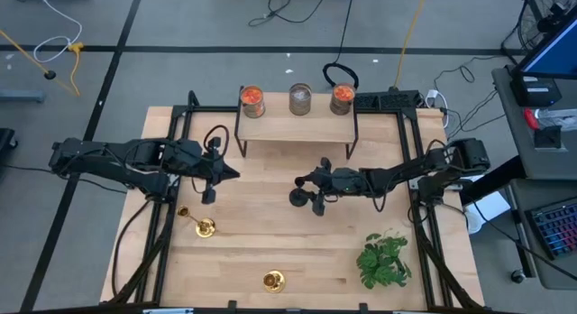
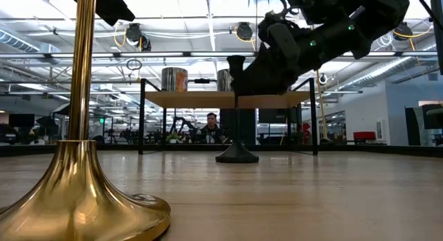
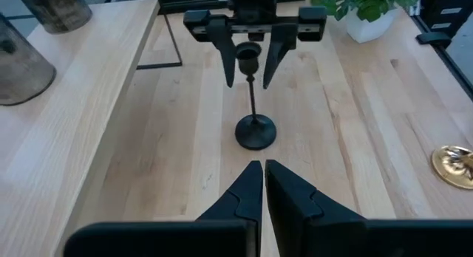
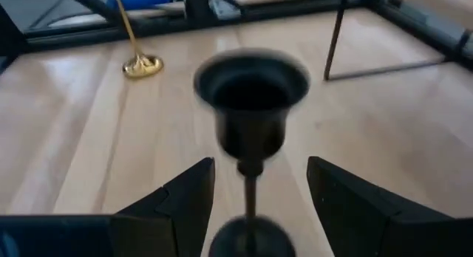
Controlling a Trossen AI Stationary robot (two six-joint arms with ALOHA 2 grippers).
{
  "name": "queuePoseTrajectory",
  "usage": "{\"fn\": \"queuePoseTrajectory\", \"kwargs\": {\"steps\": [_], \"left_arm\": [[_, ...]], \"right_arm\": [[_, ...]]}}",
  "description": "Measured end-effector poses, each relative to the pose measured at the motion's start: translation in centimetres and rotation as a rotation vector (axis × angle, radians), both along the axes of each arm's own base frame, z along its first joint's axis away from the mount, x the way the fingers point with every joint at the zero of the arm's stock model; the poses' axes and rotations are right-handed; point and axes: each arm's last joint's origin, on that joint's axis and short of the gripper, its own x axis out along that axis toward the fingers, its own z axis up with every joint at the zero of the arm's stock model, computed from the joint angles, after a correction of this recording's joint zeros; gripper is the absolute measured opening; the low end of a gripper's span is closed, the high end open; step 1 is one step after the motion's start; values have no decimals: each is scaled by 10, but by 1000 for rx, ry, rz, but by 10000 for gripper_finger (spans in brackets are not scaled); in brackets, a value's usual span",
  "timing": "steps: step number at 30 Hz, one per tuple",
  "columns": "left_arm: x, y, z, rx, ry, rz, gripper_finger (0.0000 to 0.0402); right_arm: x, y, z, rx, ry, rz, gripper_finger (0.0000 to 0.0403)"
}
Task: Pick & Place candle stick holders
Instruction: Put the black candle holder on the shelf
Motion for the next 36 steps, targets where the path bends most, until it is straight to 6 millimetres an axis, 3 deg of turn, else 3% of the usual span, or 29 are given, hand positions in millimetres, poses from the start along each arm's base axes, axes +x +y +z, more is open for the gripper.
{"fn": "queuePoseTrajectory", "kwargs": {"steps": [7, 19, 23, 29, 33, 36], "left_arm": [[0, 1, 0, 17, -2, 34, 26], [0, 1, 0, 14, -2, 36, 26], [0, 1, 0, 14, -2, 36, 26], [0, 1, 0, 14, -1, 36, 26], [0, 1, 0, 15, -2, 35, 26], [0, 1, 0, 17, -2, 34, 26]], "right_arm": [[8, -3, -8, -20, -40, 31, 197], [9, -9, -6, -40, -61, 19, 38], [11, -7, 1, -23, -127, 43, 26], [10, -3, 34, 24, -251, 93, 37], [7, -3, 75, -32, -385, 107, 28], [4, -15, 105, -77, -457, 76, 26]]}}
